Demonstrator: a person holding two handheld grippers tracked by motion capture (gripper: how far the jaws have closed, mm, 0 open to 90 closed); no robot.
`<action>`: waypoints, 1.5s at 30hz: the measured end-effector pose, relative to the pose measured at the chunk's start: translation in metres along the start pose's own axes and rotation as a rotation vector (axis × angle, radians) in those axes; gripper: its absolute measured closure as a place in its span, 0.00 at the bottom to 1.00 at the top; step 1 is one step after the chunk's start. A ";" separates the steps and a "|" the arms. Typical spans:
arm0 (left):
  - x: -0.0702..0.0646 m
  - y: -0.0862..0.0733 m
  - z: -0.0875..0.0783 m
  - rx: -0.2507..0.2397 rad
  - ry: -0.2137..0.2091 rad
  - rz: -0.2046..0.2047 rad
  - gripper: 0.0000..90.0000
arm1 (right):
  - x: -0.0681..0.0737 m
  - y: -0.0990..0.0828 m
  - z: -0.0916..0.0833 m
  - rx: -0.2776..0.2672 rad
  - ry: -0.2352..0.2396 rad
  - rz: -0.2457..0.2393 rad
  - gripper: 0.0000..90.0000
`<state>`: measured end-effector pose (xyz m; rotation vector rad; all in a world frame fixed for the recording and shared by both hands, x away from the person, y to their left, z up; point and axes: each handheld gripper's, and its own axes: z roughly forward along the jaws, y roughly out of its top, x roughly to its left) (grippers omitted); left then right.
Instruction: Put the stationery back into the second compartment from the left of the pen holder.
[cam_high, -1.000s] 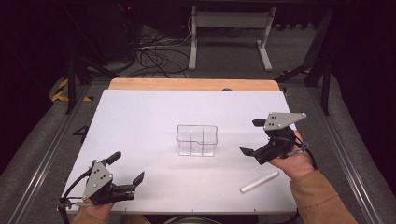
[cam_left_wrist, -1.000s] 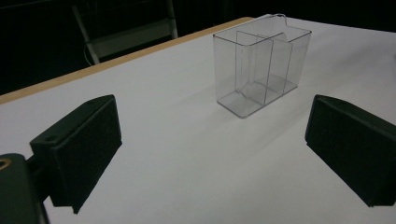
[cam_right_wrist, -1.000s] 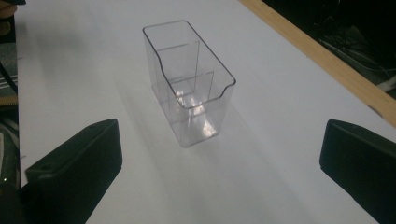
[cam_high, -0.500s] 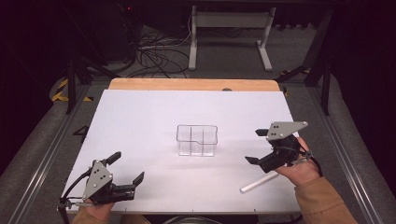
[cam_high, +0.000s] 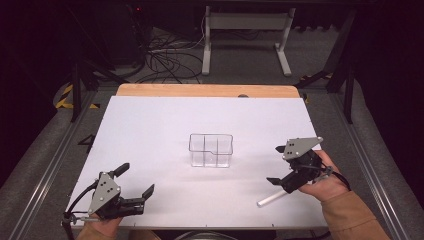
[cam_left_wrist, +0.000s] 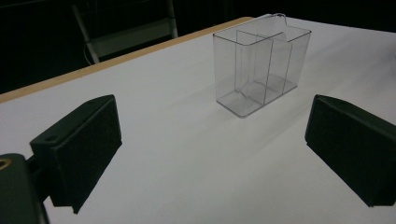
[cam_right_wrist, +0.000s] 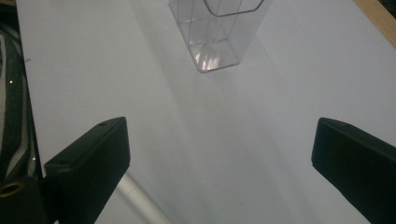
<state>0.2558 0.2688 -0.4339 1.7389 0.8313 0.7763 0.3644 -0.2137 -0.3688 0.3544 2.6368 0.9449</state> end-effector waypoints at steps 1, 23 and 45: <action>0.000 0.000 0.000 0.001 0.001 0.000 0.05 | 0.002 0.000 0.000 0.002 0.002 -0.010 0.10; 0.000 -0.002 -0.005 0.001 0.019 -0.002 0.05 | 0.010 -0.014 0.031 0.276 0.167 -0.152 0.41; 0.001 -0.002 -0.005 -0.001 0.016 -0.006 0.05 | 0.013 -0.032 0.046 0.418 0.258 -0.213 0.65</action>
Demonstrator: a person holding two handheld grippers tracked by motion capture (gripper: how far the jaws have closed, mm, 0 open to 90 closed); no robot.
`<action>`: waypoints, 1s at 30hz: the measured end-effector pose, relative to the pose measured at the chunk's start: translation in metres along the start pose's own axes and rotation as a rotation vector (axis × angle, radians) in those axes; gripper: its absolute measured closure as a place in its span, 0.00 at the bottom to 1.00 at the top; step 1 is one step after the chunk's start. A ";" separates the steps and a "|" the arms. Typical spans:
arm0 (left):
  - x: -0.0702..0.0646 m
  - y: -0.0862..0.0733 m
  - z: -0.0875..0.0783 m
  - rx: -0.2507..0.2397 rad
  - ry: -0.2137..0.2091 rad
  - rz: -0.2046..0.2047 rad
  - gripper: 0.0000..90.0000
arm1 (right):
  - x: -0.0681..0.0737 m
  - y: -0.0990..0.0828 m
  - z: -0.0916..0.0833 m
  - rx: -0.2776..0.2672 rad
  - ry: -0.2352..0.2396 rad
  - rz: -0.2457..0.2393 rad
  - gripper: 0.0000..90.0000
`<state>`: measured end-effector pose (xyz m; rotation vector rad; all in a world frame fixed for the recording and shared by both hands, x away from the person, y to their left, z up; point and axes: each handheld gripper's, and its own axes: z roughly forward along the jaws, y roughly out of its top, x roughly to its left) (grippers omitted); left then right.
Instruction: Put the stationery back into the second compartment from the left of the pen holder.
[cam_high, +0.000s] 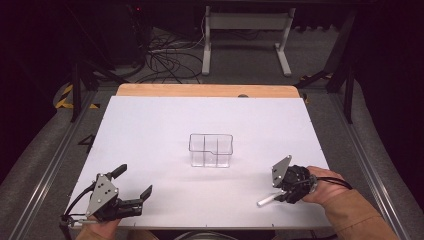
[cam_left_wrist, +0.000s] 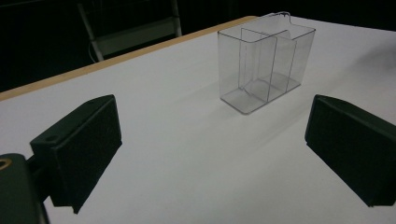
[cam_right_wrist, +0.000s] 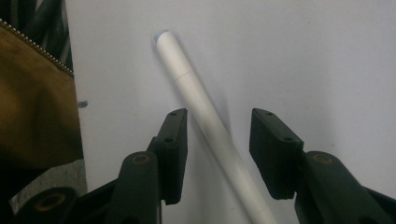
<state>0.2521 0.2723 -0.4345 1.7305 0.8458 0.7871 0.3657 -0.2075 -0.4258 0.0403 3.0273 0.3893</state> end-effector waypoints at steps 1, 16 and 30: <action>0.000 0.000 0.000 0.000 0.001 -0.003 0.05 | 0.000 0.000 0.001 0.000 0.003 -0.010 0.66; -0.001 0.000 0.000 0.001 -0.001 -0.004 0.05 | 0.002 0.002 0.012 0.060 -0.010 -0.071 0.75; -0.001 0.000 0.001 0.001 -0.002 -0.004 0.05 | 0.003 0.004 0.015 0.088 0.001 -0.103 0.87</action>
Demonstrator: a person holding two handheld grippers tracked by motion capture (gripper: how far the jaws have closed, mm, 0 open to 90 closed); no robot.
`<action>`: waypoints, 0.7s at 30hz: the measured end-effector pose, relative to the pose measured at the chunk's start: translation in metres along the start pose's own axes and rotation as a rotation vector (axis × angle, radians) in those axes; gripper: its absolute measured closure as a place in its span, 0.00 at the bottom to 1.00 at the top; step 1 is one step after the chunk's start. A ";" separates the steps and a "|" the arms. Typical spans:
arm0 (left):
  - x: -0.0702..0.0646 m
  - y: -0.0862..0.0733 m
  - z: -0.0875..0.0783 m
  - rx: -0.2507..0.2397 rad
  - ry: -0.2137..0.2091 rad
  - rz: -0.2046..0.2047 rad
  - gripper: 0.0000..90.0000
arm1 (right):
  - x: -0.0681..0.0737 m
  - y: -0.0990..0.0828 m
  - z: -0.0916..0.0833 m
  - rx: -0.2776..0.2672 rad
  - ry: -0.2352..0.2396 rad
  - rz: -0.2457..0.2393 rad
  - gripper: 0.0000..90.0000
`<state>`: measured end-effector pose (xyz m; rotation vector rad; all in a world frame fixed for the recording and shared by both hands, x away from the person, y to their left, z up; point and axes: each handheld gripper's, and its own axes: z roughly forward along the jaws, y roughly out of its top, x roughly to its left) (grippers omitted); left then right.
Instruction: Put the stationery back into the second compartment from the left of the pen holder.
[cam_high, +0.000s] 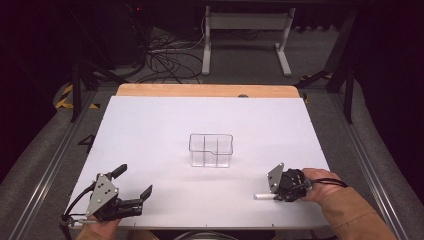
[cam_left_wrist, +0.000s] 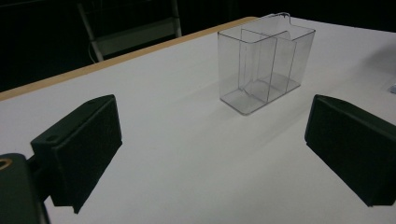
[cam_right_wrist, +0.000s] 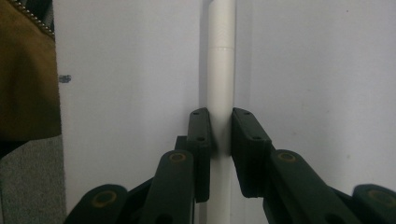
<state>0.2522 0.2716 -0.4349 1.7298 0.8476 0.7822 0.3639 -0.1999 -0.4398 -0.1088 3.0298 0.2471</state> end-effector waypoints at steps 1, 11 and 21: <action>0.000 0.000 0.000 0.000 0.000 0.000 0.05 | 0.000 0.000 0.000 -0.001 0.002 0.003 0.87; 0.000 0.000 0.000 -0.001 0.003 0.005 0.05 | 0.002 0.003 -0.018 -0.060 -0.043 -0.006 0.87; 0.000 0.000 0.000 -0.001 0.004 0.005 0.05 | -0.001 0.000 -0.050 -0.244 -0.136 0.019 0.87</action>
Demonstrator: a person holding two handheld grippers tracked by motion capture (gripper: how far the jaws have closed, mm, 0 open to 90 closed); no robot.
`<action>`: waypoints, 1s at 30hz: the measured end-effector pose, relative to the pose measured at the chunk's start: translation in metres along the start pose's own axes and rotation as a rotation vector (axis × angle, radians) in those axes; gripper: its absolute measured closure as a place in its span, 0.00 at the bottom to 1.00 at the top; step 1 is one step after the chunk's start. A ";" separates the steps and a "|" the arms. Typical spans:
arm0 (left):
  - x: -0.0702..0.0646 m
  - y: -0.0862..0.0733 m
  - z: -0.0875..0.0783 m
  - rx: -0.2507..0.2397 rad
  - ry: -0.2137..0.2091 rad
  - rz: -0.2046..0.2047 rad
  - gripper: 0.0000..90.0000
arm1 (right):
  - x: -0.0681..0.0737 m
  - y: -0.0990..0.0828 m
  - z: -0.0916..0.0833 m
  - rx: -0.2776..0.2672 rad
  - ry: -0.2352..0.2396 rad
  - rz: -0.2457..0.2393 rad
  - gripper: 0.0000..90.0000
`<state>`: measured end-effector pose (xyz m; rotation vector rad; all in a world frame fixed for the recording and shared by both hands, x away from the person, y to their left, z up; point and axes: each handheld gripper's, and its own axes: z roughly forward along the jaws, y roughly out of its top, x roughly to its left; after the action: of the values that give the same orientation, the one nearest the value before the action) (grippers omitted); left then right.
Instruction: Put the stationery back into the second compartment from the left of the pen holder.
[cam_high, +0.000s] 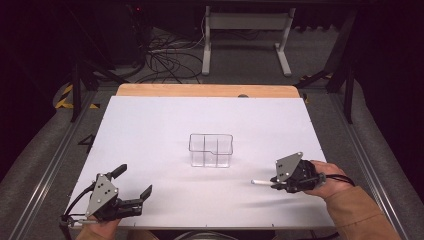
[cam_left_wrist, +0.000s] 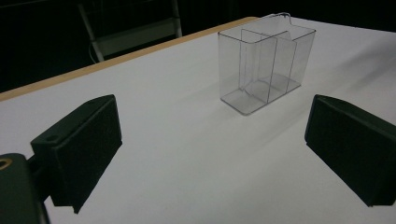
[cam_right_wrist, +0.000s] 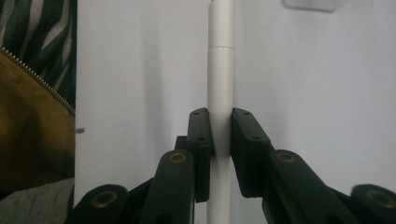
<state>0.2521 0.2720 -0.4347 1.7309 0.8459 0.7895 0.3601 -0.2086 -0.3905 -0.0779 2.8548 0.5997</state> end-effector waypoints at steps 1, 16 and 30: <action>0.000 0.000 0.000 0.000 0.000 0.000 0.05 | 0.000 0.000 -0.002 -0.012 -0.008 0.006 0.87; 0.000 0.000 0.000 -0.001 0.001 -0.002 0.05 | -0.007 0.006 -0.026 -0.221 -0.160 0.092 0.87; 0.000 0.000 0.000 -0.001 0.002 -0.003 0.05 | -0.017 0.017 -0.040 -0.394 -0.231 0.212 0.87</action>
<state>0.2519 0.2724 -0.4346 1.7282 0.8487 0.7896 0.3668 -0.2089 -0.3439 0.2189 2.5027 1.1283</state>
